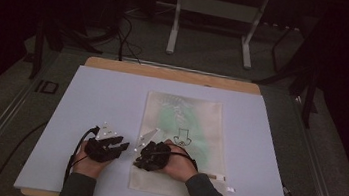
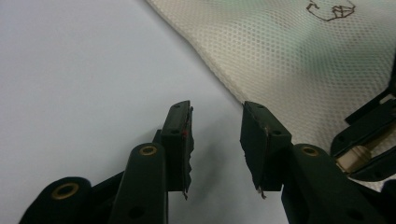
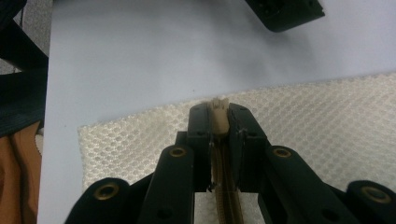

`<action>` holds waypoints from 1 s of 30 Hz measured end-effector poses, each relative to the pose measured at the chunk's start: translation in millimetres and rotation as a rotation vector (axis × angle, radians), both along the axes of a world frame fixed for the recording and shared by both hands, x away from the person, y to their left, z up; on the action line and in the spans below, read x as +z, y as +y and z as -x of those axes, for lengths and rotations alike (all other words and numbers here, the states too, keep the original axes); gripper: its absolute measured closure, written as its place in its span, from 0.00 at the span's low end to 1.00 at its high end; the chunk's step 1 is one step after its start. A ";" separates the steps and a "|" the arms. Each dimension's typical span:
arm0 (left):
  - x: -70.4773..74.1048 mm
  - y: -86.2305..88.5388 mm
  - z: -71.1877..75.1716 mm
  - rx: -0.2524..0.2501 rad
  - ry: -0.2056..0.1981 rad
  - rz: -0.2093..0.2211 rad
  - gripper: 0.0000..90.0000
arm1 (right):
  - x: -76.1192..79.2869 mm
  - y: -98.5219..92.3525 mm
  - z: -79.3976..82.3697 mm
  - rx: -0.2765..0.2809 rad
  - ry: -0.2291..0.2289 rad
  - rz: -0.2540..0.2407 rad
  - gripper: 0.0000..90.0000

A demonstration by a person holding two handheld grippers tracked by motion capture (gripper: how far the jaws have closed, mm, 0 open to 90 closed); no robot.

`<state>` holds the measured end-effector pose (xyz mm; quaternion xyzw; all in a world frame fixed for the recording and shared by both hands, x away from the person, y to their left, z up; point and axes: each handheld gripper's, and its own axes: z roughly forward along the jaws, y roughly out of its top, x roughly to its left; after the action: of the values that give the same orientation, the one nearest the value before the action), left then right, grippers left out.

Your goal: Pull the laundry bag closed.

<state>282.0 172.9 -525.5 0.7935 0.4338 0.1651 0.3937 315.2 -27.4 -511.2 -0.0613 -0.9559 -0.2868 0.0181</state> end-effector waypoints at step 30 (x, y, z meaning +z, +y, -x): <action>-0.6 -27.0 7.7 -0.171 0.060 0.011 0.99 | -6.5 -3.3 12.6 -0.011 -0.086 -0.002 0.91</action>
<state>274.3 145.8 -526.1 0.8300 0.3768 0.1047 0.3976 302.6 -30.7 -517.8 -0.0541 -0.9551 -0.2902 -0.0245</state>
